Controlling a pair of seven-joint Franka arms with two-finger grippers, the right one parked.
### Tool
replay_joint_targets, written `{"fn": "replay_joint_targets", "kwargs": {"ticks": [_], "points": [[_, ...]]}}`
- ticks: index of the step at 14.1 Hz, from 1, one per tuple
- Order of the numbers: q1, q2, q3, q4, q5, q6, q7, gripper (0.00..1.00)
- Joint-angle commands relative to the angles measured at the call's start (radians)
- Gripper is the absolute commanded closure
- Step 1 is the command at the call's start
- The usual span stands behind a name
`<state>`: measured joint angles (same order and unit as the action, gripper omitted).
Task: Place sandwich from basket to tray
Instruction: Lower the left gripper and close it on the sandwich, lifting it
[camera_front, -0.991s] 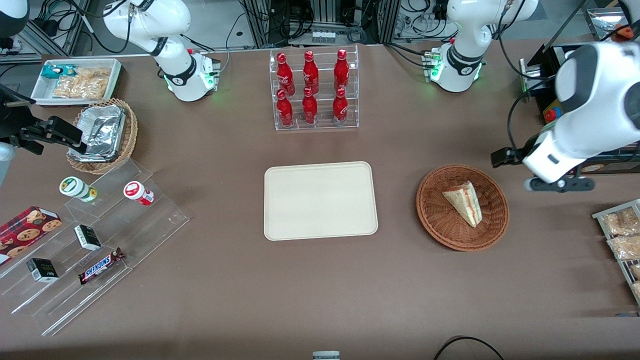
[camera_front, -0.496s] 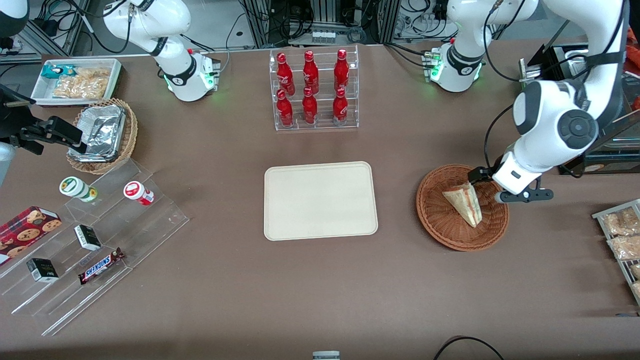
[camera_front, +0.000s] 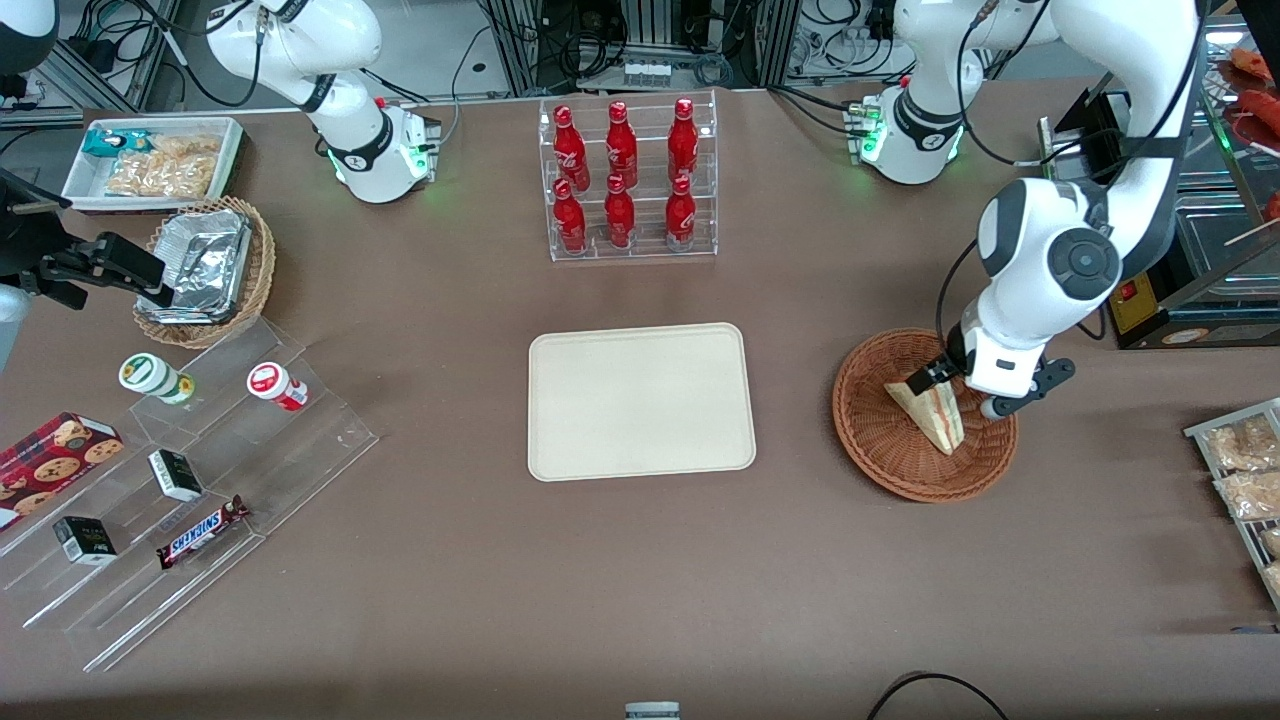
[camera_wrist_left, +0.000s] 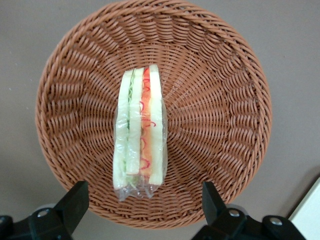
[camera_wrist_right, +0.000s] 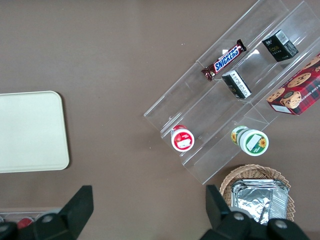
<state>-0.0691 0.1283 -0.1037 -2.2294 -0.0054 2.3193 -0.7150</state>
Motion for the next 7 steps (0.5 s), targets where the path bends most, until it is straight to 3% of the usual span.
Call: {"fn": "replay_joint_targets", "kwargs": {"ticks": [1,7], "points": [[0.005,0.017,0.002,-0.009,-0.002,0.018,-0.026,0.0],[0.011,0.1,0.006,-0.006,0.005,0.078,-0.011,0.0]]}}
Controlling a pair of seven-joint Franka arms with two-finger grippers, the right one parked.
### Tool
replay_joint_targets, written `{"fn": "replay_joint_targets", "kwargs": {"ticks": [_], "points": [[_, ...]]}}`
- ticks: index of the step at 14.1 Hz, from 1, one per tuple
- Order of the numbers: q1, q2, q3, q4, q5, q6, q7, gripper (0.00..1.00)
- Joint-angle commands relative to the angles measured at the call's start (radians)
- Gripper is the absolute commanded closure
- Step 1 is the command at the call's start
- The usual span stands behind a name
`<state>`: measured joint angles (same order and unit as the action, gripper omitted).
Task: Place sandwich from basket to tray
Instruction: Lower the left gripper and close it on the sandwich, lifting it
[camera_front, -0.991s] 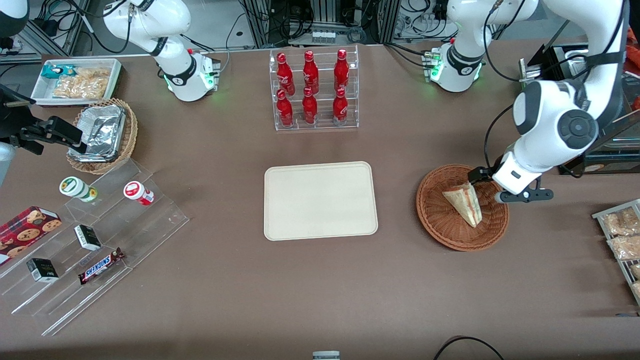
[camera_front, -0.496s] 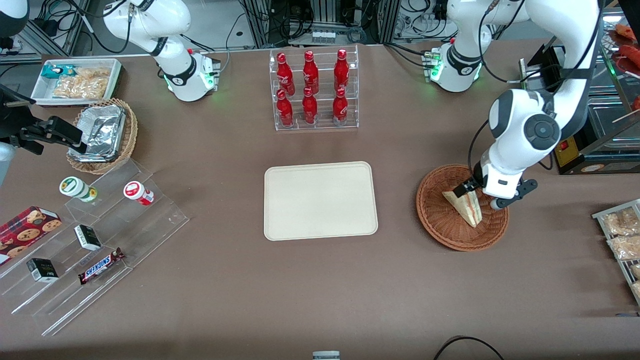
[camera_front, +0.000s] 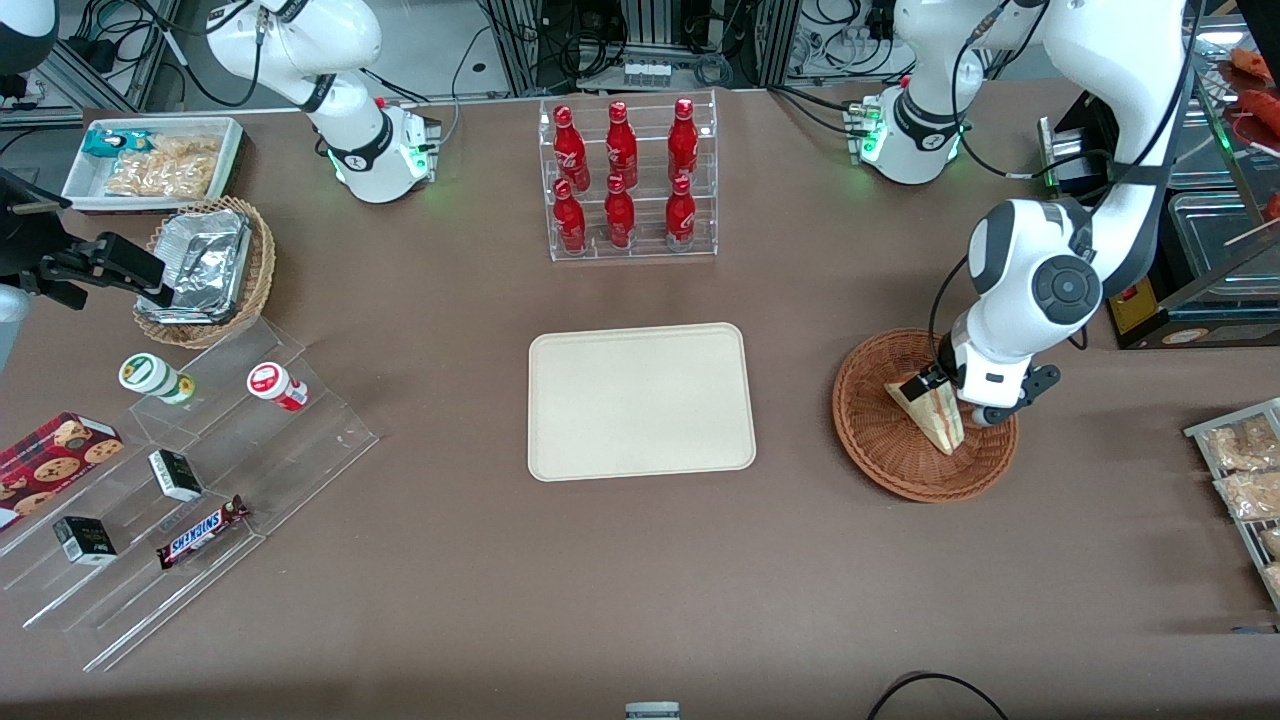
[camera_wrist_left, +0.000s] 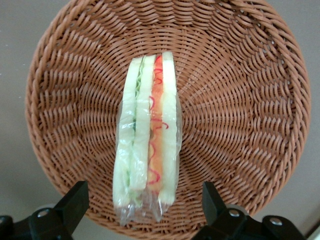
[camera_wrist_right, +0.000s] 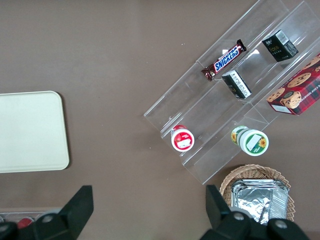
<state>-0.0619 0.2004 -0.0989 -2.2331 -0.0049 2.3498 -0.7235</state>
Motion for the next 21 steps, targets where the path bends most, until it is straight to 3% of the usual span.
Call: {"fn": "replay_joint_targets", "kwargs": {"ticks": [1,2,3,4,5,6,9,13,17,21], "points": [[0.004,0.04,0.001,0.0,0.005,0.057,-0.002,0.0],[0.005,0.046,0.001,0.0,0.005,0.069,-0.002,0.0],[0.005,0.051,0.001,0.0,0.005,0.072,-0.002,0.1],[0.005,0.048,0.002,-0.002,0.005,0.068,-0.002,0.4],[0.005,0.047,0.001,-0.002,0.005,0.063,-0.001,0.76],[0.005,0.045,0.001,-0.002,0.005,0.062,-0.001,0.91],[0.002,0.025,0.001,0.003,0.008,0.042,0.039,0.99],[-0.01,-0.009,-0.007,0.127,0.008,-0.197,0.177,0.99],[-0.113,0.011,-0.033,0.22,0.008,-0.28,0.28,0.97],[-0.251,0.134,-0.033,0.36,0.002,-0.29,0.311,0.98]]}}
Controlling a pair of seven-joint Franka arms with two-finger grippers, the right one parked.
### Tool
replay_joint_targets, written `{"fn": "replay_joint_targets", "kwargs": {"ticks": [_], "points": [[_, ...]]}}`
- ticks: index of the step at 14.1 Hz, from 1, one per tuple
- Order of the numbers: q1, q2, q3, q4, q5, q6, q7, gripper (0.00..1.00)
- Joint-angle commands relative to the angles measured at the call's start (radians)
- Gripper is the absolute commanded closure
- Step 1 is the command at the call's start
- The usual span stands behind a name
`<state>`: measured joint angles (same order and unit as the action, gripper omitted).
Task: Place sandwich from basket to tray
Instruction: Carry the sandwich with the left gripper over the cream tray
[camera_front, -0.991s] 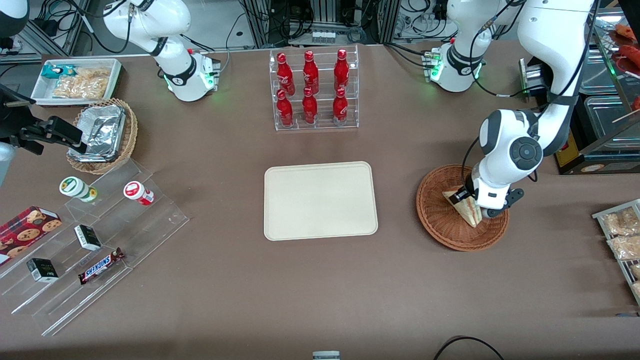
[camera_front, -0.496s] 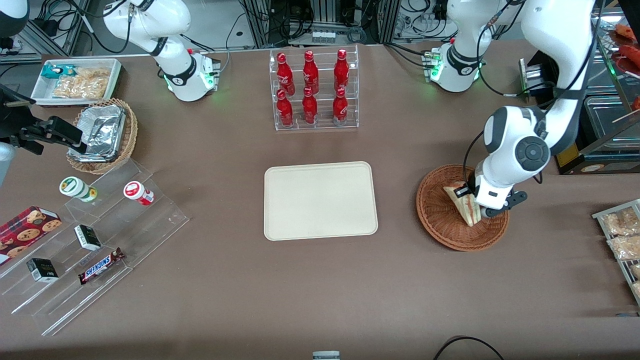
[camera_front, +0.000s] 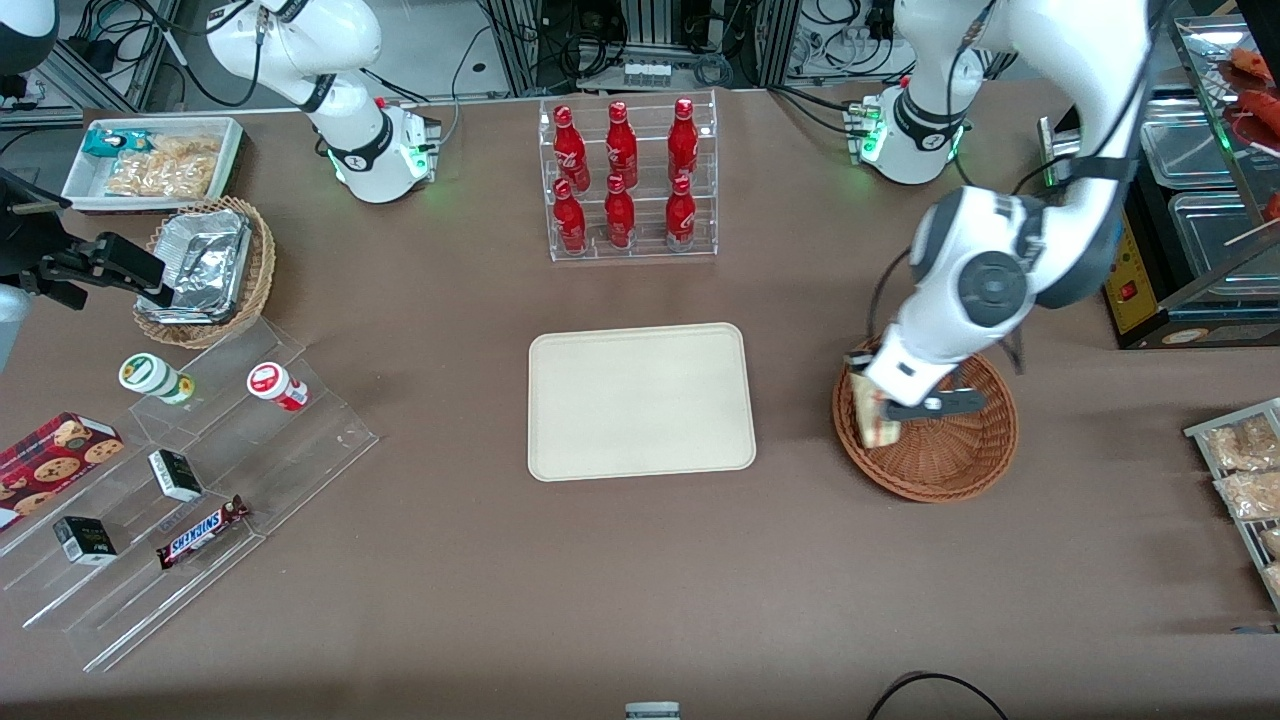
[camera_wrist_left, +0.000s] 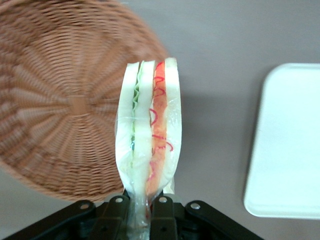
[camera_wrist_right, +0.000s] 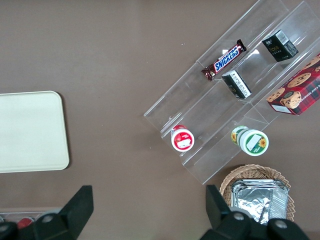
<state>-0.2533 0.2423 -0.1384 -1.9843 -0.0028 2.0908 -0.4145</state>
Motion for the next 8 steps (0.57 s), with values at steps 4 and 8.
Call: {"fn": "replay_joint_targets", "kwargs": {"ticks": [4,8], "points": [[-0.185,0.219,0.007,0.278,0.0,-0.066,-0.162,1.0],[-0.311,0.35,0.008,0.419,-0.003,-0.063,-0.292,1.0]]}}
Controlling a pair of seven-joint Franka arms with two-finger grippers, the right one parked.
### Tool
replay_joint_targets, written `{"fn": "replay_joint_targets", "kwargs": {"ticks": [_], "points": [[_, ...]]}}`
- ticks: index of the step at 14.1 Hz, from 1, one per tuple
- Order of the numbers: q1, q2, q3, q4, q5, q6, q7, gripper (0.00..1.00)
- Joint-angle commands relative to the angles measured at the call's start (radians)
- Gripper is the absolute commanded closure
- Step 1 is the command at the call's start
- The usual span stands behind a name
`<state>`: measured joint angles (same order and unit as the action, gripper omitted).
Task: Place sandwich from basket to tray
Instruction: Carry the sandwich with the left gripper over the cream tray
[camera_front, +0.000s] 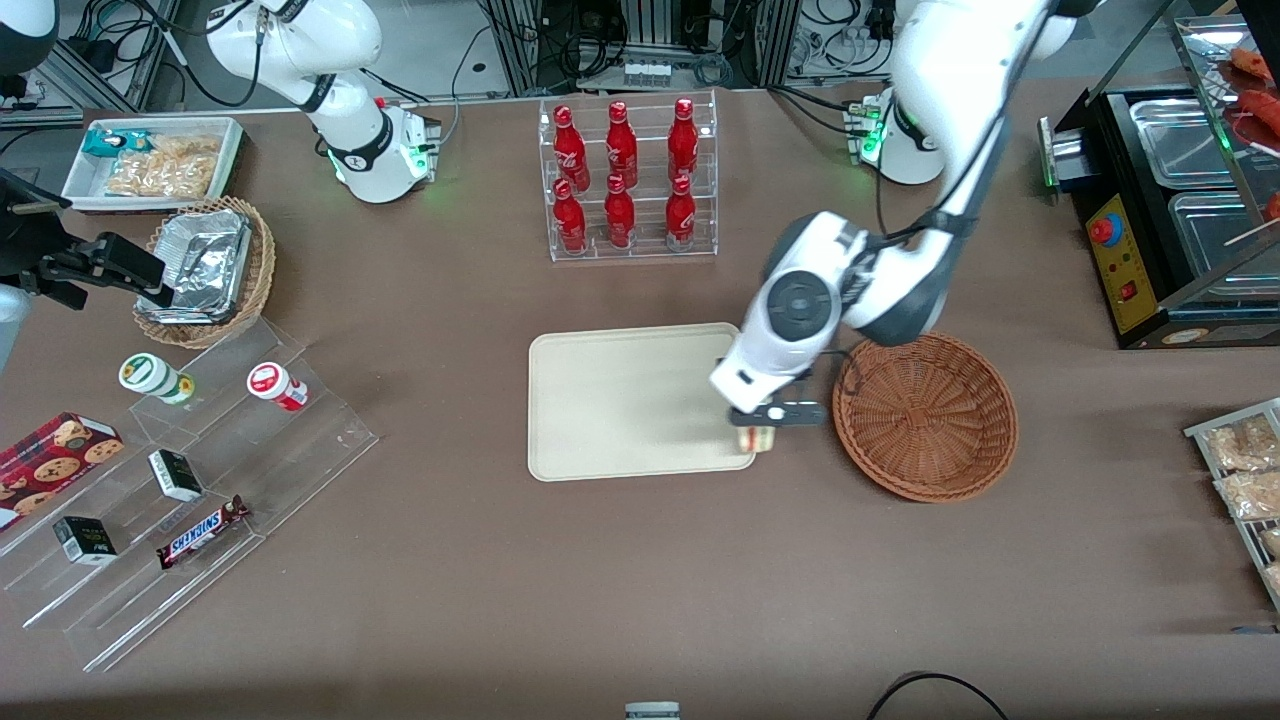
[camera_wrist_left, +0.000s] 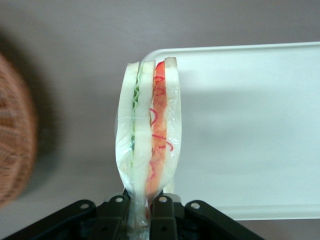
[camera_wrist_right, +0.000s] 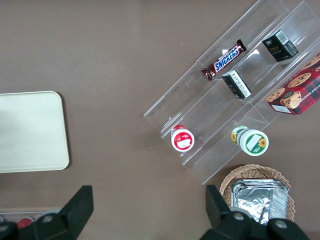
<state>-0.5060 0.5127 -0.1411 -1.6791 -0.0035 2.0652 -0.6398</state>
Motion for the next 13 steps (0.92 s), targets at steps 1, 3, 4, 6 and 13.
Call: {"fn": "replay_joint_targets", "kwargs": {"ticks": [1,3,4,6,13], "points": [[-0.077,0.108,0.011,0.146,-0.006,-0.037,-0.101,1.0],[-0.112,0.176,0.009,0.231,-0.007,-0.031,-0.161,1.0],[-0.13,0.206,0.011,0.272,-0.007,-0.031,-0.197,1.0],[-0.169,0.263,0.011,0.34,-0.001,-0.033,-0.241,1.0],[-0.19,0.297,-0.018,0.354,-0.007,0.004,-0.235,0.96]]}}
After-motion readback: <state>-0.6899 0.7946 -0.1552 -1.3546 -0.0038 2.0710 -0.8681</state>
